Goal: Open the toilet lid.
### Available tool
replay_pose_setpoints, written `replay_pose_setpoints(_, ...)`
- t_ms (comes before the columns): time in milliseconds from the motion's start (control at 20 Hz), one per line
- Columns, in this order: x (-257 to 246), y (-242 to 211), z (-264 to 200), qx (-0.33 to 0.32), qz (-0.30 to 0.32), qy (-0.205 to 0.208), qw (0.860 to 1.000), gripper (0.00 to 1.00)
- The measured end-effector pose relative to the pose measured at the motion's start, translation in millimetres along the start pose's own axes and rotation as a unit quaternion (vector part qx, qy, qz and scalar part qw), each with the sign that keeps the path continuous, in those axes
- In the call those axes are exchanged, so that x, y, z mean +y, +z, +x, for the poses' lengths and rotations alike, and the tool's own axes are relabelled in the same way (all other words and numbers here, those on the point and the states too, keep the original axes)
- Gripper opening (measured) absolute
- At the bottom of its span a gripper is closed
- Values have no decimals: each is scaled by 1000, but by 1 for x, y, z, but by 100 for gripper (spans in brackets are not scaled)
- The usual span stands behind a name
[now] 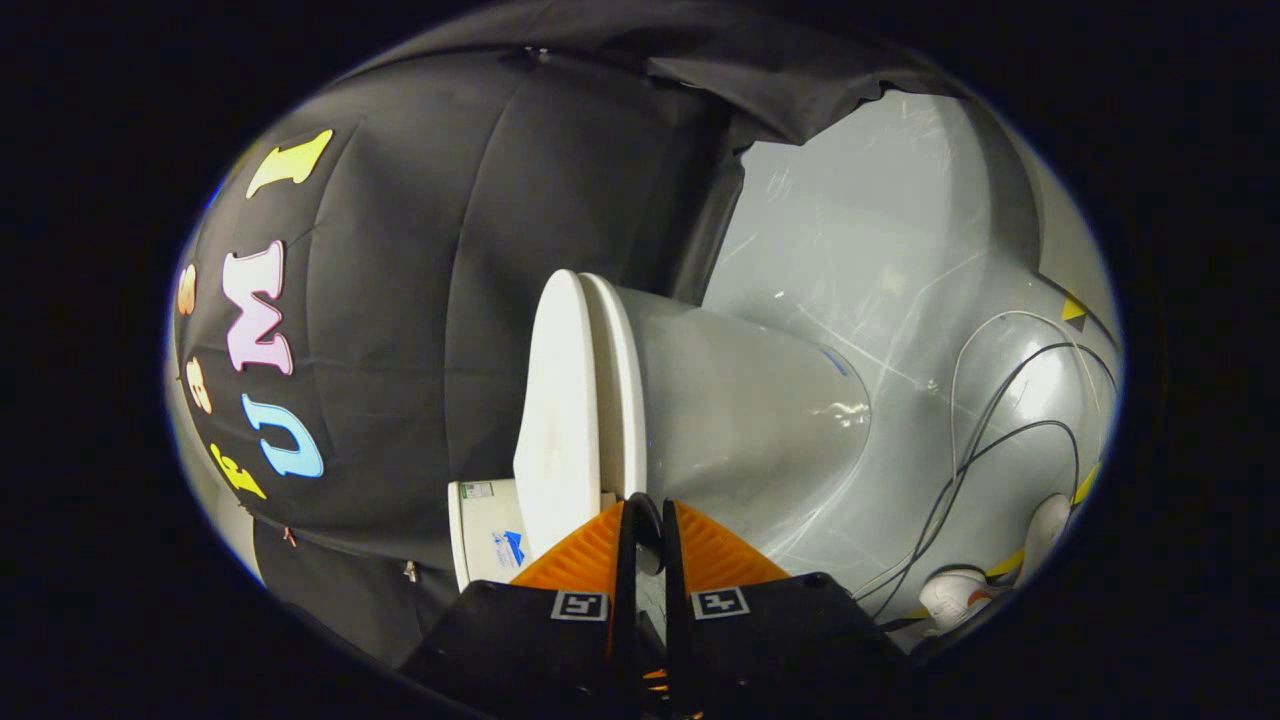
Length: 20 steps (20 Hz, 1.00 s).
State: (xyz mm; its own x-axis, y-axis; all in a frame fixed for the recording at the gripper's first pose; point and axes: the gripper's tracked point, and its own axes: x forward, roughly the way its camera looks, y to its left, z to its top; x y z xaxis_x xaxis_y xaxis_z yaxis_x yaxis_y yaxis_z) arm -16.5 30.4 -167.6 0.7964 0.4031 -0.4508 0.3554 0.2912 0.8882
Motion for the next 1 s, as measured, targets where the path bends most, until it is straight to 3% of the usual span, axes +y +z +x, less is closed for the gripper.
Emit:
replay_pose_setpoints(150, 1, -1, -2, 11, 13, 9, 1000, 14)
replay_pose_setpoints(300, 1, -3, 2, 4, -16, 8, 1000, 13)
replay_pose_setpoints(350, 3, 6, -27, 0, -13, 6, 1000, 13)
replay_pose_setpoints(400, 0, 0, 6, 4, -6, 12, 1000, 5)
replay_pose_setpoints(1000, 10, -2, -4, -3, -24, 20, 999, 5)
